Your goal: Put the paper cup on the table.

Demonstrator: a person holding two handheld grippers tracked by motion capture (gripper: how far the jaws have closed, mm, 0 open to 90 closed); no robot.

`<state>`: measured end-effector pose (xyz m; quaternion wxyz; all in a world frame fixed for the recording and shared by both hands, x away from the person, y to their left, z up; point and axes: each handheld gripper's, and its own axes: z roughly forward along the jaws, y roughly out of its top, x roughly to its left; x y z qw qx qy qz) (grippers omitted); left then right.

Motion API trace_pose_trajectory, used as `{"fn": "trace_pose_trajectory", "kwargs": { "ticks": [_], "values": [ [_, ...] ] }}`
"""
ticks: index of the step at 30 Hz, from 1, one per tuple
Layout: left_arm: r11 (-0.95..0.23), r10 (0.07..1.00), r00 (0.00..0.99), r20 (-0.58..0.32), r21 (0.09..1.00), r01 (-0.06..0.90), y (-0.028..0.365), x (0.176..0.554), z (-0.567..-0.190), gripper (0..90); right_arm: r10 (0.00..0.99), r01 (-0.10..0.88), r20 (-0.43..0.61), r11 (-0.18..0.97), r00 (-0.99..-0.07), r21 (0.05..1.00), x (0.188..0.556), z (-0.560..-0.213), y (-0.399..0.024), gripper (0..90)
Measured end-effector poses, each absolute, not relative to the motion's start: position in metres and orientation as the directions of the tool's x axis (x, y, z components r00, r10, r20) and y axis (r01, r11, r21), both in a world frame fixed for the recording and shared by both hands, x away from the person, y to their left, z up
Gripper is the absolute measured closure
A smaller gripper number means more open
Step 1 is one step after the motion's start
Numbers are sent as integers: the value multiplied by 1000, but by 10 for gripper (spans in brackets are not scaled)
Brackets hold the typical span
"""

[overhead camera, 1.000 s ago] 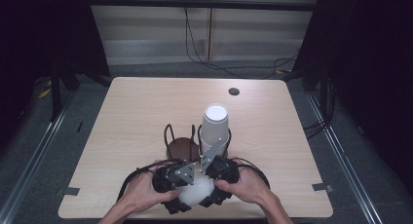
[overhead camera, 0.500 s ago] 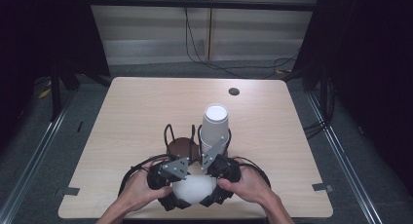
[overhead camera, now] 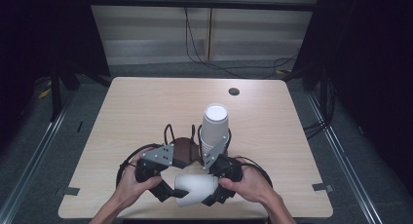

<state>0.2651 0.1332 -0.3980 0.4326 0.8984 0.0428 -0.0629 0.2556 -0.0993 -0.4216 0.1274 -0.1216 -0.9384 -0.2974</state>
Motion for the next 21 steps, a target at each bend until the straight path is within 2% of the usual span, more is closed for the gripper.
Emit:
{"fn": "trace_pose_trajectory", "kwargs": {
  "ticks": [5,8,21],
  "values": [
    [-585,57,985,-164,794,166,141,265,-397,156,175,326,312,773,-934,544,257,-419,-107,248],
    [-529,87,971,-223,815,235,152,267,-395,157,188,333,301,760,-935,559,258,-418,-109,248],
    [-484,169,963,-210,833,267,173,265,-401,156,227,374,305,687,-925,623,265,-419,-126,246]
  ]
}}
